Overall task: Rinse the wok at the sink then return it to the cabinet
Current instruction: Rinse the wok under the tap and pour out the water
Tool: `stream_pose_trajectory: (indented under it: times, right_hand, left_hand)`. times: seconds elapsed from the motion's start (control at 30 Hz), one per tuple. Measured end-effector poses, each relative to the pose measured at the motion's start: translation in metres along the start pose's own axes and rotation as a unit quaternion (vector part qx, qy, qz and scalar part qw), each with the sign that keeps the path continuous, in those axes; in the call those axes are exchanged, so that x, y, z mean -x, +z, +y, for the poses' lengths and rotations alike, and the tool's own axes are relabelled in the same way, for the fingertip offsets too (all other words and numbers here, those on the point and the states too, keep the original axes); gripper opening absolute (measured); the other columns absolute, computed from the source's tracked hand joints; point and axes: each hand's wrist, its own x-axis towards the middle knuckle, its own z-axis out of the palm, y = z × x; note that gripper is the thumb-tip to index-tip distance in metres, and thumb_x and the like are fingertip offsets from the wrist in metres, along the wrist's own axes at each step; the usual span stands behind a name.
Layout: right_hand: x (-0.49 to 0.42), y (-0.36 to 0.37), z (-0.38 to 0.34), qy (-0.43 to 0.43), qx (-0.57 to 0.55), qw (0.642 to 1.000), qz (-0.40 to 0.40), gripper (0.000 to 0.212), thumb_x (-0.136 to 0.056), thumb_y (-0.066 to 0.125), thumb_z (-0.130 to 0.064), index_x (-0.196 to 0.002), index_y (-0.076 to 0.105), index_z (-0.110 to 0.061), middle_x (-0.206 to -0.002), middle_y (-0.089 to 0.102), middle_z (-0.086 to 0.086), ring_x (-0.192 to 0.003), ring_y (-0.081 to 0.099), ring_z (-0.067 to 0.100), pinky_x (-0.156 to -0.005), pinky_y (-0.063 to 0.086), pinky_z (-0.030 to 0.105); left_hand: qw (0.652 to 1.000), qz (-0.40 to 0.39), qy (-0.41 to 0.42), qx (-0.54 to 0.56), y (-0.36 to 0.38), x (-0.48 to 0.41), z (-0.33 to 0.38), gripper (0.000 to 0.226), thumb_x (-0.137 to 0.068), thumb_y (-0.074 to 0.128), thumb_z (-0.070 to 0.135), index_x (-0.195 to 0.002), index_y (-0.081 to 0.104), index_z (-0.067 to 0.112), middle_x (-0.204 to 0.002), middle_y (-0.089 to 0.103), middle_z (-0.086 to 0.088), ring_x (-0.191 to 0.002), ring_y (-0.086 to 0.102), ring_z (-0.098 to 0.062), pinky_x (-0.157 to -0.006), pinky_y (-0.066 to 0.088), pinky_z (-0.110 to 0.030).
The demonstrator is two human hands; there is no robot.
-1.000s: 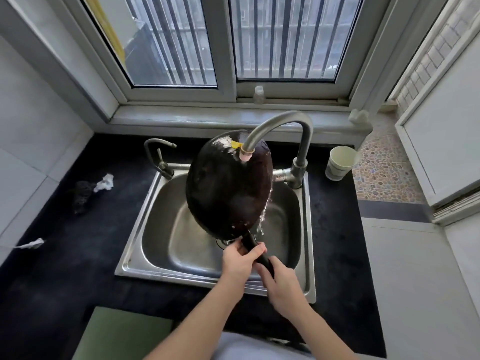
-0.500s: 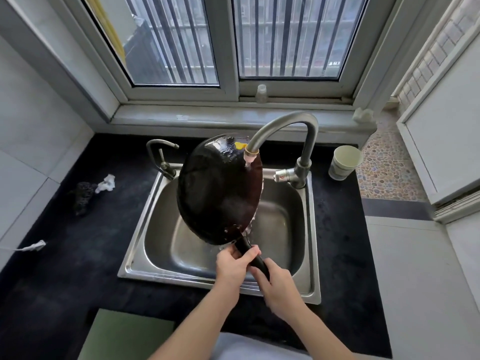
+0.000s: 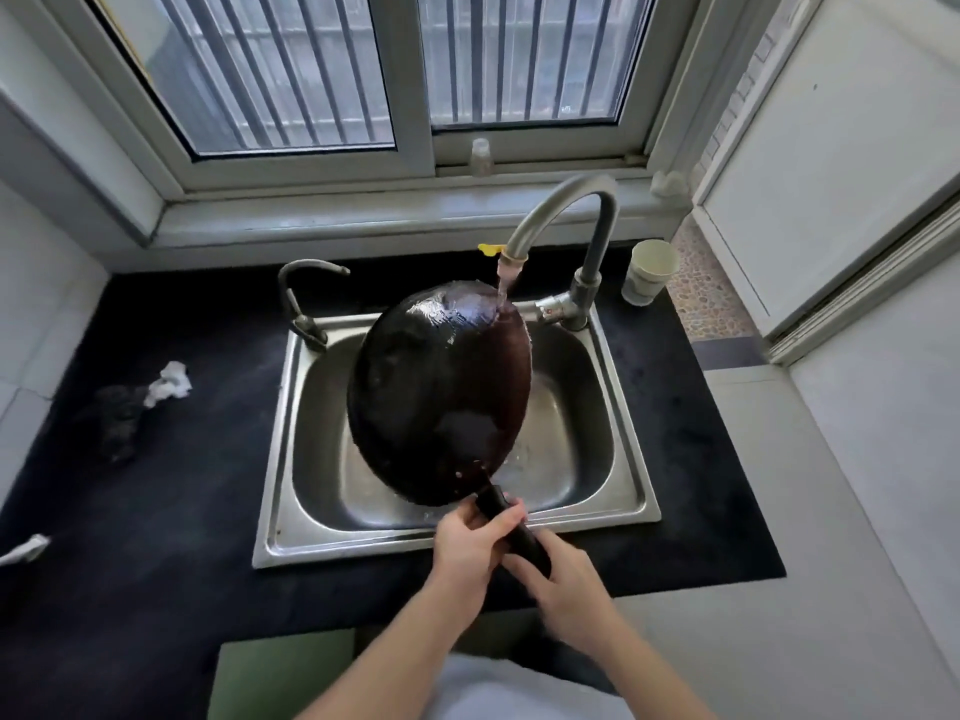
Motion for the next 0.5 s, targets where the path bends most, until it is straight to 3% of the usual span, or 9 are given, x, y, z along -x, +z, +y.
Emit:
stream_pose_trajectory:
  times: [0.17,0.27,0.37,0.5]
  right_hand:
    - [0.017,0.020,0.000,0.018,-0.026,0.999,0.035,0.011,-0.087,0.070,-0.039,-0.095,0.067,-0.033,-0.082,0.073,-0.003,-0.077,0.068,0.007,-0.070,0.055,0.029]
    - [0.027,0.023,-0.005,0.031,-0.067,0.997,0.027,0.014,-0.088,0.071,-0.035,-0.098,0.068,-0.025,-0.080,0.074,0.003,-0.066,0.069,0.020,-0.065,0.060,0.043]
    - [0.038,0.028,-0.008,0.049,-0.137,0.989,-0.001,0.015,-0.092,0.069,-0.028,-0.099,0.063,-0.016,-0.062,0.065,0.002,-0.039,0.052,0.020,-0.039,0.045,0.032]
    - [0.047,0.036,-0.005,0.067,-0.145,0.987,0.002,0.016,-0.093,0.067,-0.028,-0.101,0.061,-0.016,-0.058,0.063,0.002,-0.036,0.048,0.018,-0.038,0.042,0.030]
  left_hand:
    - [0.995,-0.097,-0.029,0.001,-0.020,0.012,0.002,0.028,-0.092,0.054,-0.011,-0.120,0.057,-0.005,-0.114,0.071,-0.019,-0.110,0.067,-0.029,-0.099,0.053,-0.042]
    - [0.991,-0.120,-0.036,-0.038,-0.022,0.015,0.005,0.031,-0.094,0.053,-0.008,-0.124,0.055,-0.005,-0.122,0.069,-0.020,-0.113,0.067,-0.027,-0.093,0.056,-0.038]
    - [0.988,-0.135,-0.036,-0.069,-0.023,0.019,0.007,0.025,-0.094,0.055,-0.004,-0.119,0.061,-0.005,-0.115,0.071,-0.015,-0.103,0.068,-0.024,-0.082,0.059,-0.030]
    - [0.986,-0.125,-0.028,-0.110,-0.027,0.024,0.001,0.021,-0.092,0.060,-0.003,-0.113,0.063,-0.003,-0.108,0.072,-0.016,-0.096,0.068,-0.023,-0.085,0.058,-0.033]
